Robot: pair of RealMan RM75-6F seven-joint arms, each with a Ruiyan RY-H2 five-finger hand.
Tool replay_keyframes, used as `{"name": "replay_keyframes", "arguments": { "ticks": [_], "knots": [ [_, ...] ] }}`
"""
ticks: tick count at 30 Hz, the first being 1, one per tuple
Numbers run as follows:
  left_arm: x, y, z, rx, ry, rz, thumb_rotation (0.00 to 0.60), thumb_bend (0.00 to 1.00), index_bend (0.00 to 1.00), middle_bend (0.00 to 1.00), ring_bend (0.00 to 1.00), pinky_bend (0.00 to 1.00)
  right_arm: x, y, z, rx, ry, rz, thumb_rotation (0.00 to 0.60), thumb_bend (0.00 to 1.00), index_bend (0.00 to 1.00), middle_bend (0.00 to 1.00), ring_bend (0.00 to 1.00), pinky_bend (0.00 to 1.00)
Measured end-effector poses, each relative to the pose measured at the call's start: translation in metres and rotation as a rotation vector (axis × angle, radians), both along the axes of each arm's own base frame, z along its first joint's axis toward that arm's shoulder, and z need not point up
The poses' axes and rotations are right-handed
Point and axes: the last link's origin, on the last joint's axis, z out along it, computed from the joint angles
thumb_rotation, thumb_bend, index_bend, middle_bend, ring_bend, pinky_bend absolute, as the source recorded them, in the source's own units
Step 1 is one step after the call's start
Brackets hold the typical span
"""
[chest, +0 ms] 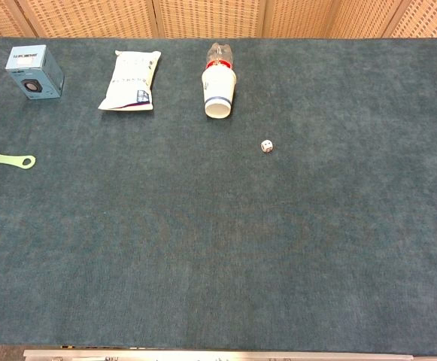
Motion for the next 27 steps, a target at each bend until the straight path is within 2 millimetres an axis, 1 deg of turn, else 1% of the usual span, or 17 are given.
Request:
{"name": "replay_keyframes", "arguments": {
  "ticks": [6, 13, 17, 21, 22, 27],
  "knots": [
    [-0.003, -0.005, 0.005, 0.025, -0.005, 0.013, 0.6, 0.09, 0.51, 0.38, 0.39, 0.5, 0.006, -0.009, -0.008, 0.036, 0.024, 0.01, 0.6, 0.2, 0.47, 0.26, 0.23, 0.32],
    [-0.008, -0.013, 0.011, 0.052, 0.005, 0.035, 0.6, 0.09, 0.51, 0.38, 0.39, 0.5, 0.021, -0.02, -0.018, 0.094, 0.056, 0.051, 0.6, 0.21, 0.47, 0.26, 0.23, 0.32],
    [-0.012, -0.016, 0.009, 0.028, 0.038, 0.034, 0.6, 0.09, 0.51, 0.38, 0.39, 0.5, 0.031, -0.026, -0.021, 0.118, 0.106, 0.062, 0.6, 0.28, 0.47, 0.29, 0.23, 0.32],
    [-0.014, -0.019, 0.009, 0.017, 0.063, 0.019, 0.6, 0.09, 0.51, 0.38, 0.39, 0.5, 0.051, -0.033, -0.025, 0.137, 0.181, 0.085, 0.6, 0.32, 0.47, 0.32, 0.24, 0.32],
    [-0.015, -0.02, 0.009, 0.016, 0.066, 0.017, 0.6, 0.09, 0.51, 0.38, 0.39, 0.5, 0.057, -0.034, -0.027, 0.145, 0.195, 0.091, 0.6, 0.34, 0.47, 0.32, 0.25, 0.32],
    [-0.022, -0.026, 0.011, 0.007, 0.086, 0.022, 0.6, 0.09, 0.51, 0.38, 0.39, 0.5, 0.085, -0.049, -0.034, 0.223, 0.276, 0.104, 0.6, 0.53, 0.47, 0.36, 0.29, 0.33]
  ]
}}
